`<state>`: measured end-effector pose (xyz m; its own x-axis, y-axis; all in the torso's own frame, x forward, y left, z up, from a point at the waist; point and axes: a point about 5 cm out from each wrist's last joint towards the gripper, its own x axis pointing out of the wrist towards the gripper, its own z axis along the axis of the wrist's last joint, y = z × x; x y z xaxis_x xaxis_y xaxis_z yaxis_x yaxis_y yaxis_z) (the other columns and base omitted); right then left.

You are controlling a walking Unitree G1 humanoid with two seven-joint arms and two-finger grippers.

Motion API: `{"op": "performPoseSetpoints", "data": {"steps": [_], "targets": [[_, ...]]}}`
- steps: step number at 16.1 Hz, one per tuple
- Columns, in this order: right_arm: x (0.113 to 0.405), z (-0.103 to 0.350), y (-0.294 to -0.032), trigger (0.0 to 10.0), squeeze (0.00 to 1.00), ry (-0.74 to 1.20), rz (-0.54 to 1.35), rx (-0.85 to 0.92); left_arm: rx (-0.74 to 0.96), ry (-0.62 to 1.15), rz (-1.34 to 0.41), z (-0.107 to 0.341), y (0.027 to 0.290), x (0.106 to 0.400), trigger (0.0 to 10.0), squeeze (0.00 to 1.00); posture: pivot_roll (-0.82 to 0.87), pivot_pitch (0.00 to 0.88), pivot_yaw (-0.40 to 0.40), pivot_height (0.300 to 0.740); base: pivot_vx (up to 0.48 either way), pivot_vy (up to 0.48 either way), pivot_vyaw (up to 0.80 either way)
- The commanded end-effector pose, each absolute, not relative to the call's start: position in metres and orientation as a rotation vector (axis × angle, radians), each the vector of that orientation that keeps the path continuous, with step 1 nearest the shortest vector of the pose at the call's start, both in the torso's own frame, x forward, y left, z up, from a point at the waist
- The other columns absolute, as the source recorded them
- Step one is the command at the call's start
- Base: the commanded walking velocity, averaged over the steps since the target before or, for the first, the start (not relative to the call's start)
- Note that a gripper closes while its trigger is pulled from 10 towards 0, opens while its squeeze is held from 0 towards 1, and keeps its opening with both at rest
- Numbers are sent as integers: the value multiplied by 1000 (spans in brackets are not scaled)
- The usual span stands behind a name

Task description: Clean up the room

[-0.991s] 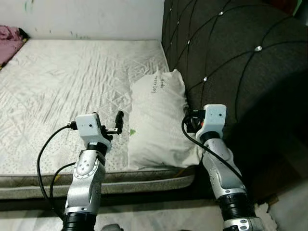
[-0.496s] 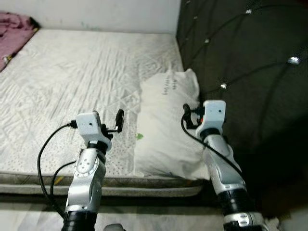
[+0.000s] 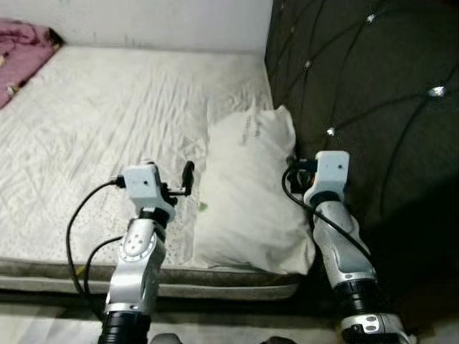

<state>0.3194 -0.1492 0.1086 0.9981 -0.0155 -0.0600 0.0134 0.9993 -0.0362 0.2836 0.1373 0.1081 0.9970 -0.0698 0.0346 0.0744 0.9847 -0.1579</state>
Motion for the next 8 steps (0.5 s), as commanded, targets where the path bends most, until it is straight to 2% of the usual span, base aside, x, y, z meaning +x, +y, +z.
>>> {"op": "performPoseSetpoints", "data": {"steps": [1,4,8], "targets": [[322,111,-142,10000,0,51,5,-37,-122,-15,-31,107,145,282,10000,0,62,0,-5,740,0,0,0],[324,111,-145,10000,0,56,-2,-42,-130,-7,-76,105,149,278,10000,0,56,0,-1,740,0,0,0],[322,106,-148,10000,0,79,-12,-46,-140,-9,-23,104,150,281,10000,0,58,0,-7,740,0,0,-800]]}}
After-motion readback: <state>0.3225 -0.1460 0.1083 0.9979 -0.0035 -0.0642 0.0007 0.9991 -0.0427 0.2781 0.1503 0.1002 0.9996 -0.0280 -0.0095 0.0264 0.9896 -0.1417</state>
